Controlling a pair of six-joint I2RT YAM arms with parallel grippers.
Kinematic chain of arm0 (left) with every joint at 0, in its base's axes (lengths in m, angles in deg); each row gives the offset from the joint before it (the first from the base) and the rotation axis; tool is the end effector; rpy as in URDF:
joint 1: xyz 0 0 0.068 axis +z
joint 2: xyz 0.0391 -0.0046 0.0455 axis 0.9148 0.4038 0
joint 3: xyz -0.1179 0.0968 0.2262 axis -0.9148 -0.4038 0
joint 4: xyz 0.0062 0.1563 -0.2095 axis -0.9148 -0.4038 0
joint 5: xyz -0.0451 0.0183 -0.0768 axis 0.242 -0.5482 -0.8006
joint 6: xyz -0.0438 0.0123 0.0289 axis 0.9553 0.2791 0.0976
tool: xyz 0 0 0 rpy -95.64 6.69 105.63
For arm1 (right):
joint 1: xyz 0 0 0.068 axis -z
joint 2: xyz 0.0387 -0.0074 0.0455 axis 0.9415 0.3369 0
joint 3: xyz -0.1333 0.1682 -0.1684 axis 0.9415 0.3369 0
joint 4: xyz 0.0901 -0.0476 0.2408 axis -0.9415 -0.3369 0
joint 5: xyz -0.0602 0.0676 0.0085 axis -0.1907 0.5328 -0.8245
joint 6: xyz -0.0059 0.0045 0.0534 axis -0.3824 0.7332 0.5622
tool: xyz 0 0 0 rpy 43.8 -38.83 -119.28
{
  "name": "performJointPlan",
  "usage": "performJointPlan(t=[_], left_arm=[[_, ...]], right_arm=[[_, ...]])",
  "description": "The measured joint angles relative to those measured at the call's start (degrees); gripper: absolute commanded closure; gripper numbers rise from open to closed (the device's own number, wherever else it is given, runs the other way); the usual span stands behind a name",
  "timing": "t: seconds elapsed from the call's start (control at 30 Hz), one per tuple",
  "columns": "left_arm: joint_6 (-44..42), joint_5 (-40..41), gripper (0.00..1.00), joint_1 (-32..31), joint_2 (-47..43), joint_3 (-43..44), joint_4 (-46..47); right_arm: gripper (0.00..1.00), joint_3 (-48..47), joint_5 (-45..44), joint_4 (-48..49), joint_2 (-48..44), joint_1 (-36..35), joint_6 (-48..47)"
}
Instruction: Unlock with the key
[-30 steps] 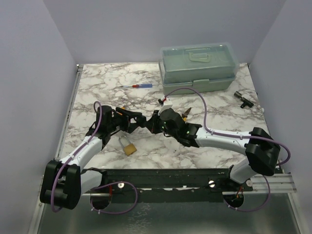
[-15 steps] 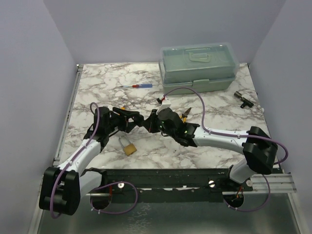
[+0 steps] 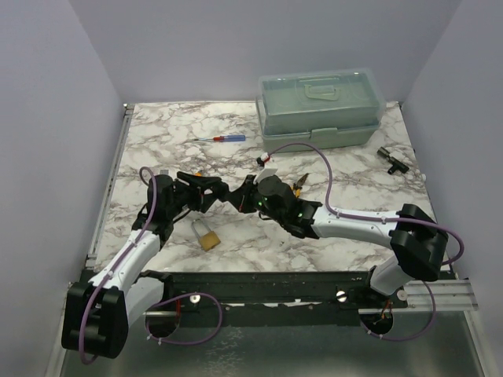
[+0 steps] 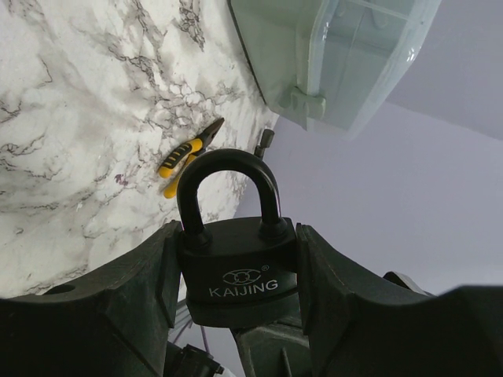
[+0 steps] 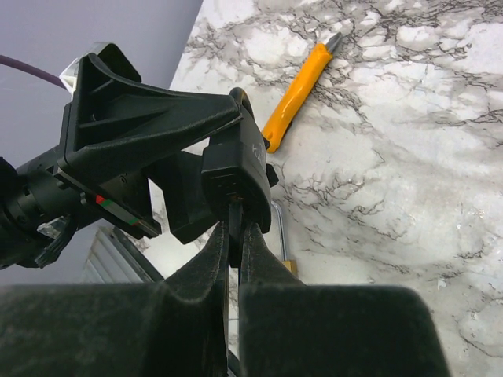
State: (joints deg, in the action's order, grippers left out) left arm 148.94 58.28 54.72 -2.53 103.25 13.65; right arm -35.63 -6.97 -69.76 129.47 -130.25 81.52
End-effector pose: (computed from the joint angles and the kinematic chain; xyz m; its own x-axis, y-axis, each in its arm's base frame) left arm 0.2048 -0.0552 0.2122 -0.5339 -0.8352 0.1318 -0.3825 0.0996 -0.9186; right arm 0.1864 0.3054 0.2526 -0.6285 0.2932 -0.7205 -0.4042 0.6683 0.6245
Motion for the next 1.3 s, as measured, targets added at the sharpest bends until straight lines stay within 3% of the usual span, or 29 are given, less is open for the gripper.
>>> performJointPlan(t=[1.3], left_arm=[[-1.31,0.79,1.0,0.11,-4.24,-1.84,7.45]], right_arm=[[0.99,6.93,11.82,14.95,-1.46,5.6,11.39]])
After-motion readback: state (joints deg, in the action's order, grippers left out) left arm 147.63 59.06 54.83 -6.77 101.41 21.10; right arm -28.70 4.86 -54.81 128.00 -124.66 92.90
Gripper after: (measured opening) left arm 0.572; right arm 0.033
